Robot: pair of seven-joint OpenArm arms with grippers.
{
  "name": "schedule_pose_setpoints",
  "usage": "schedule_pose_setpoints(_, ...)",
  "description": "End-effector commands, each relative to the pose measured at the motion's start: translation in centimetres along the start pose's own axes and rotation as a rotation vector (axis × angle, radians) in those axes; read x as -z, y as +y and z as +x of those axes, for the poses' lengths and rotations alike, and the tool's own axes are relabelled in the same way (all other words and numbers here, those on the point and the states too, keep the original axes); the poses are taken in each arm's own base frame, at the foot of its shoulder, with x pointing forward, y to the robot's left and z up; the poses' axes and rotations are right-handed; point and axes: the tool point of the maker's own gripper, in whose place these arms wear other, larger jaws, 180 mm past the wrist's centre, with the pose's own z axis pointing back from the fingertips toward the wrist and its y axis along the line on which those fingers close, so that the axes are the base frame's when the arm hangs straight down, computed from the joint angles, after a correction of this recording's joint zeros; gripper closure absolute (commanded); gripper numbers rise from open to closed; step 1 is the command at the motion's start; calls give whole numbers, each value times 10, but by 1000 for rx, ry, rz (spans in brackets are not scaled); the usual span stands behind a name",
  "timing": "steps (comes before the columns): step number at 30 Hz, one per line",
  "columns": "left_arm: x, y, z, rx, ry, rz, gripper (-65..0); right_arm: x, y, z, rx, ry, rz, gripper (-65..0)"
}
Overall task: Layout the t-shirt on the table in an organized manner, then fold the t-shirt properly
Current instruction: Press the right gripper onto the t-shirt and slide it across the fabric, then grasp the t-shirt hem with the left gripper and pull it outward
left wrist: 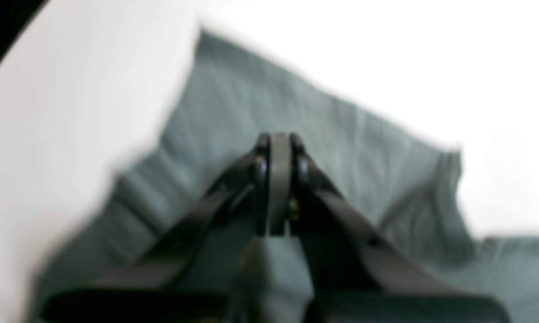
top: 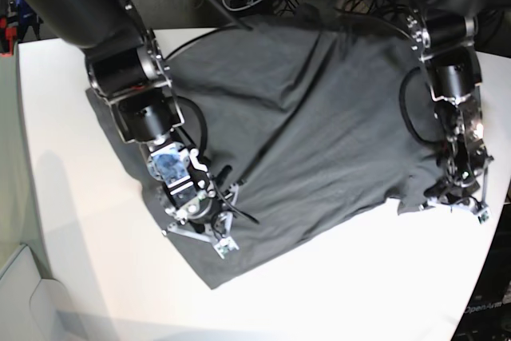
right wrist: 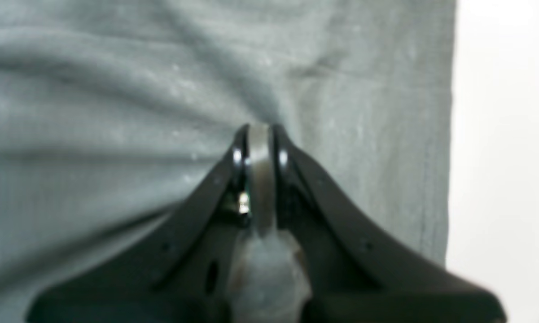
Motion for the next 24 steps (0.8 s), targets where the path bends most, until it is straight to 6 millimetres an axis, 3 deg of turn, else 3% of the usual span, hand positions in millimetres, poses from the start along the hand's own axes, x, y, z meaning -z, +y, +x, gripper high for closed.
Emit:
schedule_pose_setpoints(1, -2, -3, 40, -9, -90, -9, -3, -4, -21, 26, 4, -55, -52, 0)
schedule_pose_setpoints(8, -15, -17, 71, -28, -153, -43, -3, -16, -29, 53, 8, -145, -92, 0)
schedule_pose_setpoints(12, -37, -25, 51, -6, -63, -76, -3, -34, -32, 71, 10, -167, -112, 0)
schedule_pose_setpoints(16, -61, -27, 9, 32, 67, -94, -2, -52, -26, 77, 14, -174, -123, 0)
schedule_pose_setpoints(20, -89, -26, -44, 62, 182, -107, -2, -66, -17, 71, 24, -178, -123, 0)
schedule_pose_setpoints(24, -120, -17, -71, 98, 222, -106, -2, -71, -9, 64, 29, -176, -116, 0)
